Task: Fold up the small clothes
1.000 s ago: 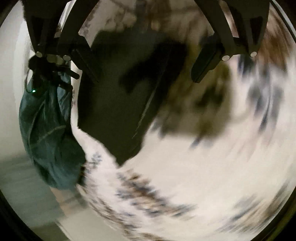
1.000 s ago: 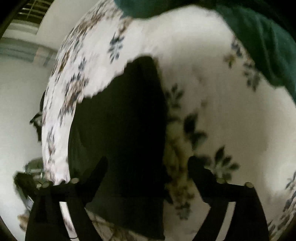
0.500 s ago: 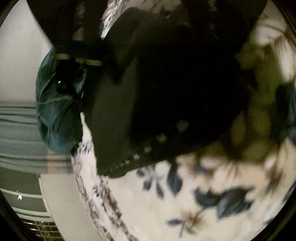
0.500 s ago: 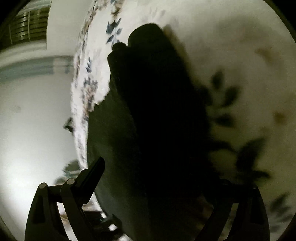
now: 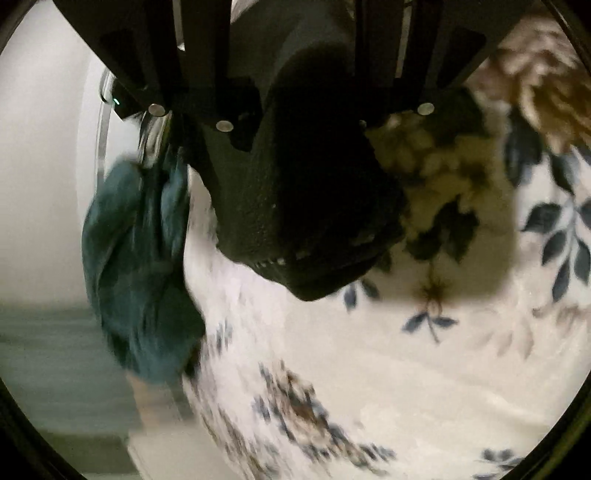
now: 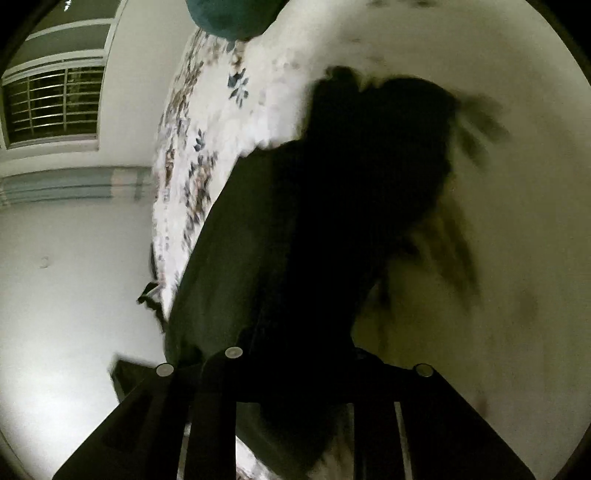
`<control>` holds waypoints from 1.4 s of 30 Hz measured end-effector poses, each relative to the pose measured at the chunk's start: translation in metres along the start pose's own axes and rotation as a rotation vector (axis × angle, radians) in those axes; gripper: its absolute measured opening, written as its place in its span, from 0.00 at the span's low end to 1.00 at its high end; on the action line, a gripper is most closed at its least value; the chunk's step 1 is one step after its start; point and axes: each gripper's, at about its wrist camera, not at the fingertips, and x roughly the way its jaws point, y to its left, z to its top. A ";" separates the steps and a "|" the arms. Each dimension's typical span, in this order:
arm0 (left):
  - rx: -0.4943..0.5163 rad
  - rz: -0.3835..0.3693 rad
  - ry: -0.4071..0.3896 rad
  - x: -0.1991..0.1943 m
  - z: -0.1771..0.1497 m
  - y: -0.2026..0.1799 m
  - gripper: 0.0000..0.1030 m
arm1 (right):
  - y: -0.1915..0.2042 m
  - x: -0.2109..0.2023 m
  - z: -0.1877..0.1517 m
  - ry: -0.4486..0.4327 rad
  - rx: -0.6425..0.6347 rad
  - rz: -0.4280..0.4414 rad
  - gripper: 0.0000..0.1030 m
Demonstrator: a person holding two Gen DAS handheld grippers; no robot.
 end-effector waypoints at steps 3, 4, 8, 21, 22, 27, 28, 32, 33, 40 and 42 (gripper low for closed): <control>0.049 0.116 0.152 0.016 -0.006 0.016 0.31 | -0.011 -0.006 -0.073 0.012 0.064 -0.062 0.22; 0.057 0.163 0.174 0.021 -0.010 0.022 0.33 | -0.018 0.003 -0.090 0.042 0.062 -0.095 0.24; 0.062 0.235 0.125 0.014 -0.028 0.034 0.59 | -0.049 0.016 -0.106 0.134 0.125 -0.164 0.51; 0.050 0.649 -0.171 -0.078 -0.155 0.059 1.00 | 0.018 -0.114 -0.060 0.089 -0.185 -0.296 0.71; 0.043 0.676 -0.156 -0.067 -0.156 0.070 1.00 | 0.027 -0.107 -0.044 0.066 -0.219 -0.300 0.71; -0.012 0.752 -0.091 -0.019 -0.135 0.116 1.00 | 0.056 -0.021 0.042 0.049 -0.393 -0.337 0.71; -0.017 0.761 -0.103 -0.018 -0.131 0.114 1.00 | 0.057 0.004 0.056 0.067 -0.402 -0.357 0.71; -0.045 0.740 -0.106 -0.023 -0.123 0.107 1.00 | 0.051 0.064 0.083 0.144 -0.393 -0.349 0.43; -0.055 0.718 -0.115 -0.028 -0.120 0.105 1.00 | 0.054 0.068 0.084 0.129 -0.416 -0.360 0.10; -0.041 0.538 -0.232 -0.042 -0.062 0.054 1.00 | 0.093 0.023 0.073 -0.084 -0.522 -0.355 0.05; -0.017 0.481 -0.245 -0.028 -0.032 0.039 1.00 | 0.096 0.019 0.077 -0.095 -0.517 -0.357 0.05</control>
